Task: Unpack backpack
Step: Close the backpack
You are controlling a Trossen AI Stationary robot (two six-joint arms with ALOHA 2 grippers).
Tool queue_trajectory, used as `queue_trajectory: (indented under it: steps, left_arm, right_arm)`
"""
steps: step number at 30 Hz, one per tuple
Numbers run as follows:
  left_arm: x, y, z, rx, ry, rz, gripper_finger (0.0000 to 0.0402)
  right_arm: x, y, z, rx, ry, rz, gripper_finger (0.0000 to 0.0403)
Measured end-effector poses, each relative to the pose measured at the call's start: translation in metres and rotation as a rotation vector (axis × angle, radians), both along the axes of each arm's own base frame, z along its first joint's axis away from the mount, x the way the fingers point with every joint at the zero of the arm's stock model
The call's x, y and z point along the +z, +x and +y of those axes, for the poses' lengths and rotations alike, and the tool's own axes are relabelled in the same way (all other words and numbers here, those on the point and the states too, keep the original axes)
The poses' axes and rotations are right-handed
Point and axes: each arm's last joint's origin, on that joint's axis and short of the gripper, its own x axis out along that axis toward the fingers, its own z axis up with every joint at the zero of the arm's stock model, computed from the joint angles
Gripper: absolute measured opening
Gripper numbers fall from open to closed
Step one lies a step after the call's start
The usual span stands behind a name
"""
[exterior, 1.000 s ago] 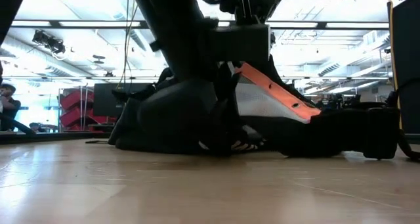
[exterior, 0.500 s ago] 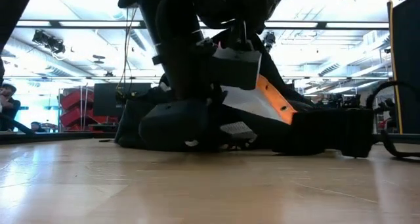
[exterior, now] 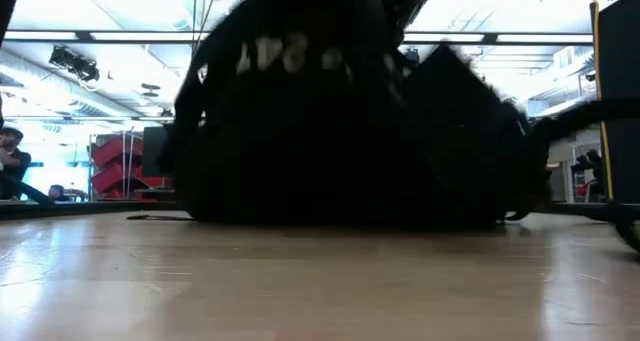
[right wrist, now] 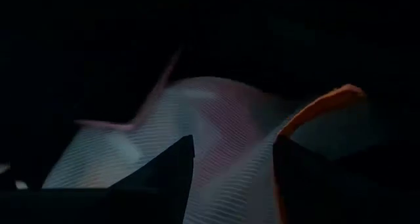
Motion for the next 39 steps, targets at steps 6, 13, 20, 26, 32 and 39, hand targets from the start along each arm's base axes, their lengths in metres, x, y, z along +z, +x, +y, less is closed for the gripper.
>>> queue_trajectory:
  steps: [6,13,20,26,32,39]
  left_arm:
    - [0.044,-0.034,0.003,0.038,-0.043,-0.097,0.0]
    - [0.073,-0.071,0.005,0.088,-0.019,-0.152,0.0]
    - [0.082,-0.083,0.01,0.109,-0.061,-0.161,0.0]
    - [0.07,-0.079,0.004,0.071,-0.104,-0.083,0.0]
    - [0.07,-0.081,0.002,0.065,-0.102,-0.084,0.0]
    - [0.05,-0.077,-0.004,0.037,-0.164,-0.028,0.0]
  right_arm:
    - [0.021,-0.011,0.006,0.051,0.044,-0.089,0.0177]
    - [0.038,-0.025,0.016,0.079,-0.05,-0.057,0.0178]
    - [0.068,-0.047,0.025,0.09,-0.057,-0.137,0.0178]
    - [0.064,-0.054,0.048,0.127,0.002,-0.044,0.0178]
    - [0.024,-0.045,0.096,0.255,0.039,0.18,0.0178]
    - [-0.049,-0.054,0.133,0.15,-0.069,0.317,0.0176]
